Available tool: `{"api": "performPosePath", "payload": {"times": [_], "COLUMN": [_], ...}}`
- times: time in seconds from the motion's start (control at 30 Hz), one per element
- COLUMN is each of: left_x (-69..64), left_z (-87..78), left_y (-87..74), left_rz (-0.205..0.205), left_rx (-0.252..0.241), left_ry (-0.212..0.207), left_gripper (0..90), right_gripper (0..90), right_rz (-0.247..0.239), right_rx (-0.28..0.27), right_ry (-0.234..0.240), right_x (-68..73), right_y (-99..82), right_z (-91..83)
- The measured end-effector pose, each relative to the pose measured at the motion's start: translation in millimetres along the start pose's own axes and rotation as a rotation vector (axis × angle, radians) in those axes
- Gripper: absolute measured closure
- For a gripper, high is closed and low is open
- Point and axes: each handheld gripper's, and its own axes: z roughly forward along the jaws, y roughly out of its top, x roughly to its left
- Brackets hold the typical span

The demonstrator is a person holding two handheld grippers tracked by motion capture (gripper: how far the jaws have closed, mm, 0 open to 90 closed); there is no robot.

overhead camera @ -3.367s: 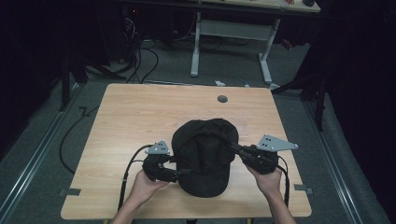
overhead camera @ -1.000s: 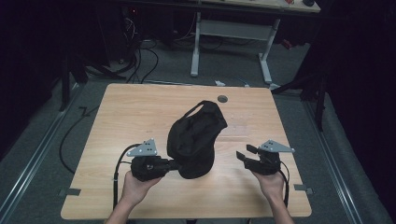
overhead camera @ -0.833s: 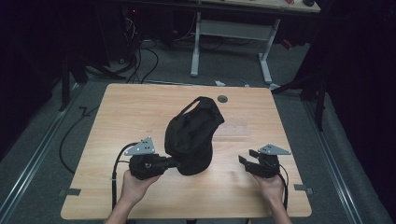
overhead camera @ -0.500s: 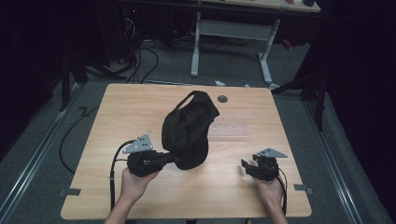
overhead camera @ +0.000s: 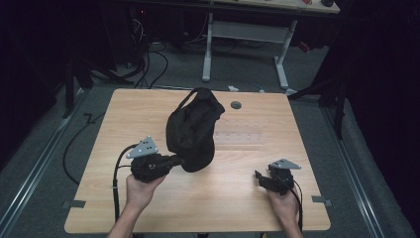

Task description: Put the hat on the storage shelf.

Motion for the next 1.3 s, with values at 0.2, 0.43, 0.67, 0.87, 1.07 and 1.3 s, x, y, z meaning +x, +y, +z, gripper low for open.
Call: {"api": "performPosePath", "payload": {"times": [0.2, 0.43, 0.67, 0.87, 1.07, 1.3], "left_x": [3.0, 10.8, 16.5, 22.9, 27.9, 33.2], "left_z": [-1.4, 1.7, 10.2, 19.3, 30.4, 43.1], "left_y": [7.9, 16.2, 23.6, 28.9, 32.2, 33.0], "left_rz": [0.001, 0.022, 0.048, 0.066, 0.086, 0.098], "left_rx": [-0.046, -0.082, -0.104, -0.118, -0.121, -0.128], "left_ry": [0.019, 0.056, 0.097, 0.136, 0.160, 0.191], "left_gripper": [86.5, 86.5, 86.5, 86.5, 86.5, 86.5], "right_gripper": [36.9, 36.8, 36.8, 36.8, 36.5, 36.3], "right_rz": [-0.003, -0.003, -0.002, -0.001, -0.002, -0.004], "right_rx": [0.001, 0.002, 0.002, 0.002, 0.003, 0.003], "right_ry": [0.006, 0.005, 0.006, 0.006, 0.006, 0.005], "right_x": [-0.3, 0.0, 0.0, 0.2, 0.4, 0.3], "right_y": [-0.1, 0.0, 0.0, 0.0, 0.0, -0.1], "right_z": [0.0, 0.0, -0.1, -0.1, -0.1, -0.2]}}
